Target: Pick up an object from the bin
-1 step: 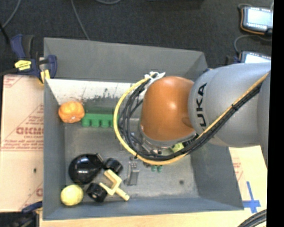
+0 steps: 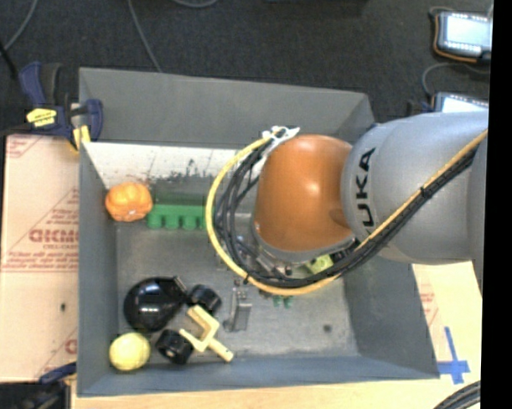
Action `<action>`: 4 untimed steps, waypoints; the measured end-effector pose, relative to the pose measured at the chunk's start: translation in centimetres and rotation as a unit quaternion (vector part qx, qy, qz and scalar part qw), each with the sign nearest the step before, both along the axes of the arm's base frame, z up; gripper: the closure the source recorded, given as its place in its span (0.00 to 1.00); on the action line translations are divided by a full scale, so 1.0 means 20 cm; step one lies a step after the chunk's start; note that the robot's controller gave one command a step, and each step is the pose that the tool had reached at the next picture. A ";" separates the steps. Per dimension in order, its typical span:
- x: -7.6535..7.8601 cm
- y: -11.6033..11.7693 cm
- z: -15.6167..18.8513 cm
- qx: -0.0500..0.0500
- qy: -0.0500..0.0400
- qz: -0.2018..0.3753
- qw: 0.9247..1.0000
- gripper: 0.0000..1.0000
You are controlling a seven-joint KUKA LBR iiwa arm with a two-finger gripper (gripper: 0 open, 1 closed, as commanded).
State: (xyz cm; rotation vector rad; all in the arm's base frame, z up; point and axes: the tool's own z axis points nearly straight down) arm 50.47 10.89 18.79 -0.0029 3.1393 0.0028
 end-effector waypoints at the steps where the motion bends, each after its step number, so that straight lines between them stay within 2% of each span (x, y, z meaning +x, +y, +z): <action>1: 0.03 0.12 -0.14 -0.001 -0.002 0.034 0.999 0.00; 2: -0.01 0.21 -0.30 0.000 0.000 0.020 1.000 0.00; 3: 0.00 0.27 -0.39 0.000 0.001 -0.125 0.992 0.00; 4: 0.00 0.30 -0.41 -0.001 -0.001 -0.043 0.999 0.00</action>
Offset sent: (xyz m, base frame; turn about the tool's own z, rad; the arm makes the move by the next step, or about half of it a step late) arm -0.0120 0.0581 -0.1020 0.3105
